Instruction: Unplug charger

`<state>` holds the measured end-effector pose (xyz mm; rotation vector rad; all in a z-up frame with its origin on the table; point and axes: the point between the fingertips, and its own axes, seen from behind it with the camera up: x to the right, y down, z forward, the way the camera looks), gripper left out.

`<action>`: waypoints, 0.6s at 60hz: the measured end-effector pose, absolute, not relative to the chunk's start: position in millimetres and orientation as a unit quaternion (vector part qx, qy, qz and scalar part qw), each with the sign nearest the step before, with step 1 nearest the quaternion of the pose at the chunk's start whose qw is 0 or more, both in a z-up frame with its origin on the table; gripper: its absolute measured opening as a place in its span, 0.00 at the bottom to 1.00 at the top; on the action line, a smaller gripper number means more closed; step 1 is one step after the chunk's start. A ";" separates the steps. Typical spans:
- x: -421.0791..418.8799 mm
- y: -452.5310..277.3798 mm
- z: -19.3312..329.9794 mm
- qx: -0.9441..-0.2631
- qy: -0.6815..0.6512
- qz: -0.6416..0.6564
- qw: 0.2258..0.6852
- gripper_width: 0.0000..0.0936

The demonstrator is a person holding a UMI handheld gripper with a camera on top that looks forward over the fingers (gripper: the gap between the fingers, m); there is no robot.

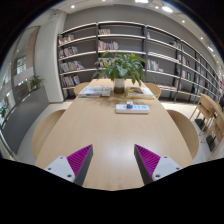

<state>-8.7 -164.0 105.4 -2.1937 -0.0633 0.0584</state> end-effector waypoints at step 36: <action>66.7 153.5 34.7 -0.890 -0.028 0.006 0.456 0.73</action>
